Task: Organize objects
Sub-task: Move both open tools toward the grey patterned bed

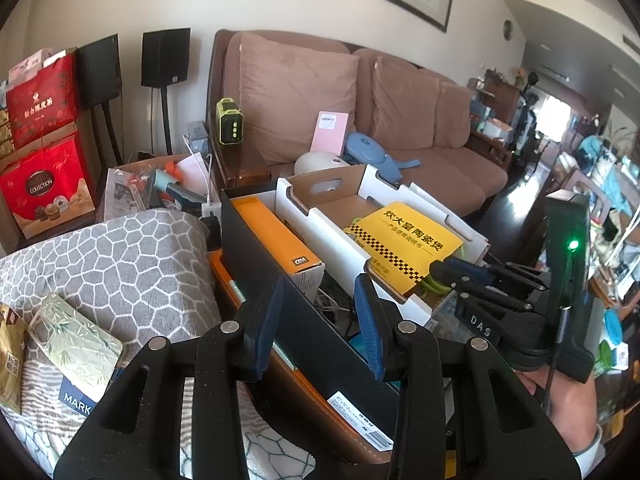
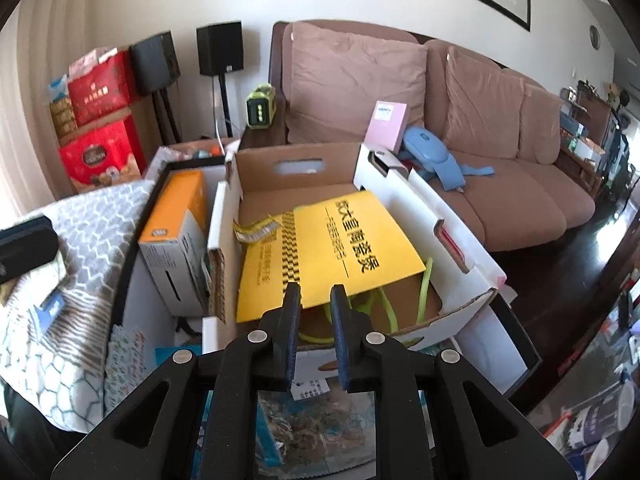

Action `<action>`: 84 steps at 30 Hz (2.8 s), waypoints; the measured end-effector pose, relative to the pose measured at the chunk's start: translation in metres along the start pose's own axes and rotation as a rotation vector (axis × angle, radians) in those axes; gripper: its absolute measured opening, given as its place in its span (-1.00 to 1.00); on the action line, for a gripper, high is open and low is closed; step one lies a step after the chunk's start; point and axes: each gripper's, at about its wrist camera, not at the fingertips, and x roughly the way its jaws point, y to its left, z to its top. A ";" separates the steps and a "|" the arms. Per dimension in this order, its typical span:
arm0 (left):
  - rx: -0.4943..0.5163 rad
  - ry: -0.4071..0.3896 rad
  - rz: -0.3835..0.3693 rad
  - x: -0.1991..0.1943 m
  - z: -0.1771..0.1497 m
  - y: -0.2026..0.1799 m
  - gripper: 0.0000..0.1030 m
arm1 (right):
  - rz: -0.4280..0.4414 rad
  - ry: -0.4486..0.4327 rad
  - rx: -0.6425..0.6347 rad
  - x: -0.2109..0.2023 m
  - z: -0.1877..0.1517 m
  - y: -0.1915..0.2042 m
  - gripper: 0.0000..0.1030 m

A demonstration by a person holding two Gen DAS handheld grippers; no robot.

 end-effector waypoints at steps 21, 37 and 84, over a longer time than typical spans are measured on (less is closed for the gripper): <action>-0.002 0.003 0.040 -0.004 -0.001 0.004 -0.03 | -0.074 -0.137 0.079 -0.028 0.006 -0.016 -0.04; -0.040 -0.028 0.067 -0.017 0.000 0.024 0.06 | -0.035 -0.201 0.126 -0.040 0.009 -0.020 0.29; -0.001 -0.142 0.178 -0.041 0.007 0.026 0.99 | -0.015 -0.365 0.116 -0.069 0.010 -0.013 0.99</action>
